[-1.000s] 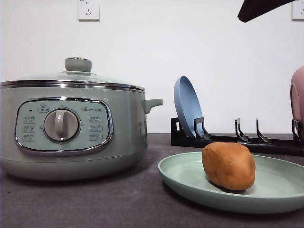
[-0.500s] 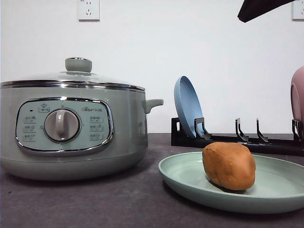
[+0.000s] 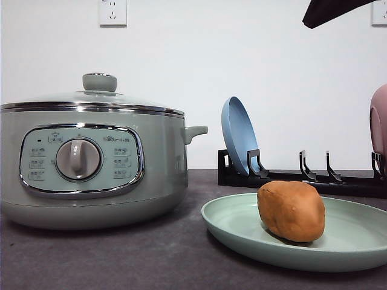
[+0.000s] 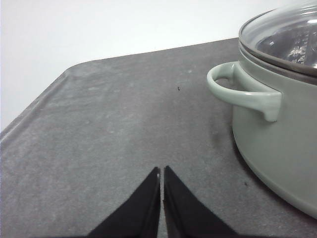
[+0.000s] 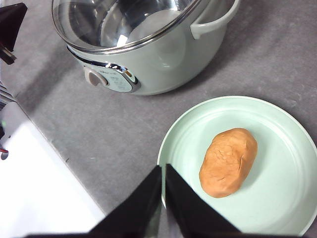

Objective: Transfer potato from steamer to green plate

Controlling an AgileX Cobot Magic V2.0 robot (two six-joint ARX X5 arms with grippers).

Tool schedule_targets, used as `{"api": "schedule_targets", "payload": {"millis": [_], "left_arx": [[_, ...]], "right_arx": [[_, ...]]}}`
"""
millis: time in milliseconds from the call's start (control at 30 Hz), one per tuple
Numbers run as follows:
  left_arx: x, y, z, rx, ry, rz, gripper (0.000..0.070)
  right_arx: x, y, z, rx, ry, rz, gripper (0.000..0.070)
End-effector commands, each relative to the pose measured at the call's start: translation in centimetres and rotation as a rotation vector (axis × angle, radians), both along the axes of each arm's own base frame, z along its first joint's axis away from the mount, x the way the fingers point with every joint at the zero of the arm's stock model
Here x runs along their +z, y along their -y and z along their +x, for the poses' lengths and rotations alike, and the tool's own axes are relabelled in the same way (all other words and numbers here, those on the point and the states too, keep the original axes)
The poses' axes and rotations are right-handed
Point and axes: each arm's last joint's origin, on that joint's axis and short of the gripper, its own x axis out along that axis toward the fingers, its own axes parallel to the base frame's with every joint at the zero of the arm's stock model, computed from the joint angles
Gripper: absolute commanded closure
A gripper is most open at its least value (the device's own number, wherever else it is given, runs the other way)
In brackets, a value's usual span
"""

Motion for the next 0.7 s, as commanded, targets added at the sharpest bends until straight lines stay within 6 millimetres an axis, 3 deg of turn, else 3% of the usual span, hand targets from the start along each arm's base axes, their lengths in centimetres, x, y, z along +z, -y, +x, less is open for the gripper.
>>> {"api": "schedule_targets", "payload": {"millis": [0,300,533,667], "left_arx": [[-0.7,0.0,0.1,0.004,-0.024,0.003,0.0697],[-0.7,0.0,0.1,0.004,-0.024,0.002,0.0697],[-0.7,0.0,0.1,0.004,-0.024,0.002,0.0697],[-0.7,0.0,0.1,0.004,-0.024,0.003,0.0697]], "right_arx": [[0.5,-0.1,0.1,0.011,0.026,0.008,0.0700],[0.8,0.3,0.0,-0.003,0.056,0.004,0.0700],[2.9,3.9,-1.0,-0.146,0.339,0.074,0.0700],[2.3,6.7,-2.3,-0.336,0.518,0.079,0.0700]]}}
